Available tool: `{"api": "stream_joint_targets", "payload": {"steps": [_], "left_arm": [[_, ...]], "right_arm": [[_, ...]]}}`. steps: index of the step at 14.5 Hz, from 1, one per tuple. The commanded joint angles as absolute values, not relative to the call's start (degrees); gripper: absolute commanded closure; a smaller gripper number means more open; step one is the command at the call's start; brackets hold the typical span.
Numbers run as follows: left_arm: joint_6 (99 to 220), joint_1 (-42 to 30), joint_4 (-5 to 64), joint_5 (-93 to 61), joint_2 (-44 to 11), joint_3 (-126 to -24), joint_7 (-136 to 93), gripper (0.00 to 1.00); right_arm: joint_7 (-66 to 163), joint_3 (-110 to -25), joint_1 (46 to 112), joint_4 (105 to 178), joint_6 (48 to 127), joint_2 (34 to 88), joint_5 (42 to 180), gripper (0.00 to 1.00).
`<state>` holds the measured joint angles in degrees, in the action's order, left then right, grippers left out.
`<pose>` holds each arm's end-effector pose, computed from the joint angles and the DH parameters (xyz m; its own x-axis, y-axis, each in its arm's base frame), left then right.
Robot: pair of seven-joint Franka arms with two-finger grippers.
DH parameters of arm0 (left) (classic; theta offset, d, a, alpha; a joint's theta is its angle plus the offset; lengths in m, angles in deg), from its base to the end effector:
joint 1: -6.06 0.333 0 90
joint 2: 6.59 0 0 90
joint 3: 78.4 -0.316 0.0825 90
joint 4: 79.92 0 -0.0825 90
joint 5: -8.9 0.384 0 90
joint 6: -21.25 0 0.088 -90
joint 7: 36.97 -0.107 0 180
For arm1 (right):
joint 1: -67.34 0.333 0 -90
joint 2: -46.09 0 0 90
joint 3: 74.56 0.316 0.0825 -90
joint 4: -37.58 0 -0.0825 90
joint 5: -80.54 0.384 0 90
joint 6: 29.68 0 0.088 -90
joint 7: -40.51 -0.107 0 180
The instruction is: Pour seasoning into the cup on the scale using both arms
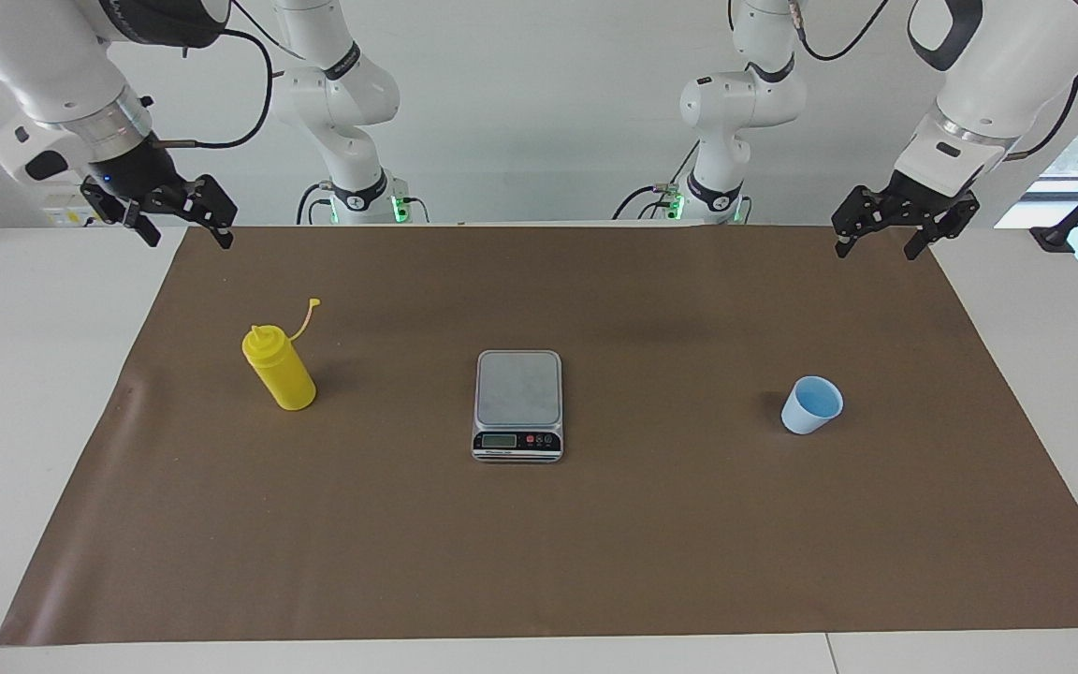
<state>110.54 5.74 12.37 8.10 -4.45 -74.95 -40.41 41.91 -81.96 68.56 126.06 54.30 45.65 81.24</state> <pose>0.5399 -0.0377 0.6250 0.9920 -0.1256 -0.0143 -0.1254 -0.9920 0.0126 0.5382 -0.0572 0.6322 0.9942 -0.0817 -0.0705 -0.0830 -0.9964 -0.0149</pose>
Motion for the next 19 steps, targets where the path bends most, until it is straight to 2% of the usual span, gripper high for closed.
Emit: {"api": "stream_joint_targets", "payload": {"steps": [1,9,14,17,19], "left_arm": [[109.6,2.5,12.4,7.4,-3.9,-78.5,-41.2,0.00],[109.9,2.8,12.7,7.4,-3.9,-78.6,-41.0,0.00],[110.0,2.5,13.2,7.5,-3.6,-78.3,-40.3,0.00],[112.4,3.5,13.4,7.5,-3.9,-78.3,-40.6,0.00],[115.3,3.7,13.4,7.5,-6.0,-78.3,-40.7,0.00]], "right_arm": [[43.3,-81.8,68.5,126.4,55.0,45.5,80.2,0.00],[42.8,-81.8,67.9,127.1,54.5,45.0,81.1,0.00],[42.7,-81.9,67.3,127.1,58.5,45.4,81.4,0.00],[26.3,-81.9,66.6,127.8,59.3,45.5,85.6,0.00],[18.9,-81.9,65.1,127.5,59.6,46.1,88.9,0.00]]}}
